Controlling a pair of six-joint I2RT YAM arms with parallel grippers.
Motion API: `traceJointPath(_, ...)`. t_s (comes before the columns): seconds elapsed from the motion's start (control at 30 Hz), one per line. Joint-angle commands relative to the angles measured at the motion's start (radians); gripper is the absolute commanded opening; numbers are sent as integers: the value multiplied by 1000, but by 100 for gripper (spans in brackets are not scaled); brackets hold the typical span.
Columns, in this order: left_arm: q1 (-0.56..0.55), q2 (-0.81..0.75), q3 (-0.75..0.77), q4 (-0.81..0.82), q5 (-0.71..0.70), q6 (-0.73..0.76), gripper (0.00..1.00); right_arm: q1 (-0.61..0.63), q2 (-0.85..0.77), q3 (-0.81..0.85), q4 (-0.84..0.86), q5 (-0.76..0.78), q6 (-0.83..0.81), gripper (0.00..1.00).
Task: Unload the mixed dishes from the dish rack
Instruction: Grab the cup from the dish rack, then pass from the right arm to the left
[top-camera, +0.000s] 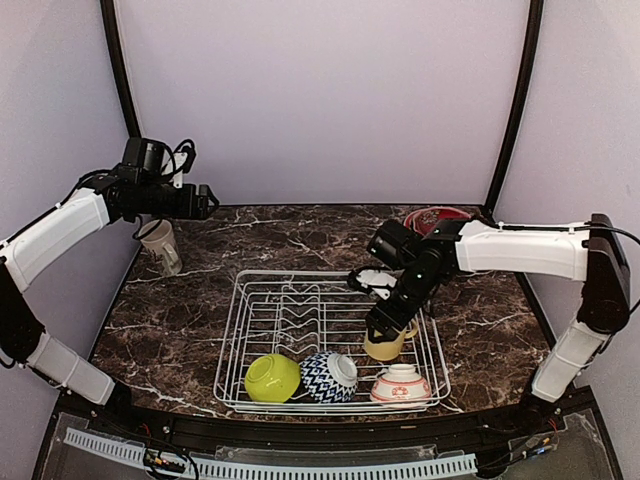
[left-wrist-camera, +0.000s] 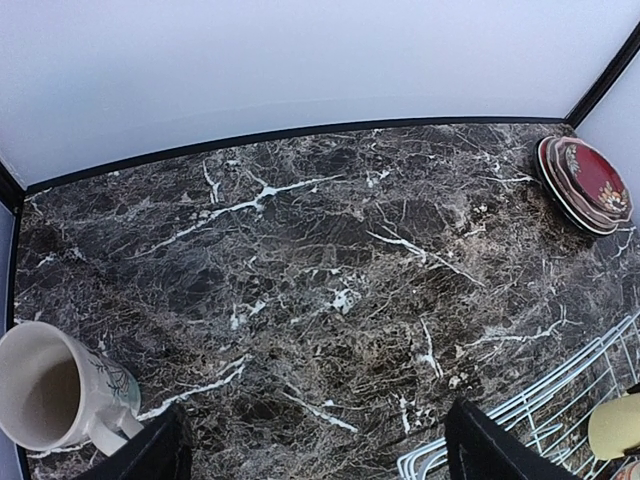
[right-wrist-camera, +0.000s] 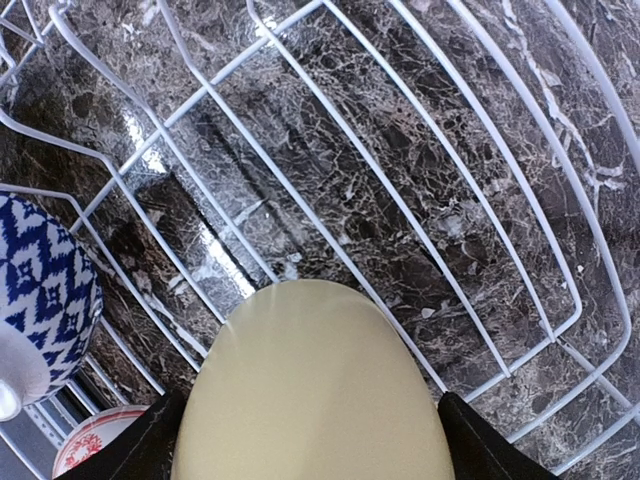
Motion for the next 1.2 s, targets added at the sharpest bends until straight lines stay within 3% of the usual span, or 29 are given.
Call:
traceJointPath(0.0, -9, -4, 15, -25, -2, 14, 87, -4, -89, -8, 96, 14, 68, 30)
traceJointPath(0.3, -11, -23, 2, -8, 16, 4, 89, -106, -200, -85, 308, -179, 244, 1)
traceJointPath(0.43, -11, -31, -10, 24, 86, -23, 98, -135, -254, -154, 465, -292, 327, 0)
traceJointPath(0.63, -25, -39, -48, 116, 284, -87, 99, -152, -306, -249, 677, -367, 439, 0)
traceJointPath(0.8, -63, -6, -133, 363, 516, -363, 99, -178, -353, -335, 912, -391, 563, 0)
traceJointPath(0.9, -141, -14, -223, 623, 584, -531, 99, -198, -359, -372, 1050, -436, 647, 0)
traceJointPath(1.0, -234, -45, -346, 813, 548, -685, 99, -211, -332, -374, 1133, -501, 694, 0)
traceJointPath(1.17, -438, -77, -508, 1084, 368, -782, 98, -229, -287, -390, 1294, -606, 802, 0)
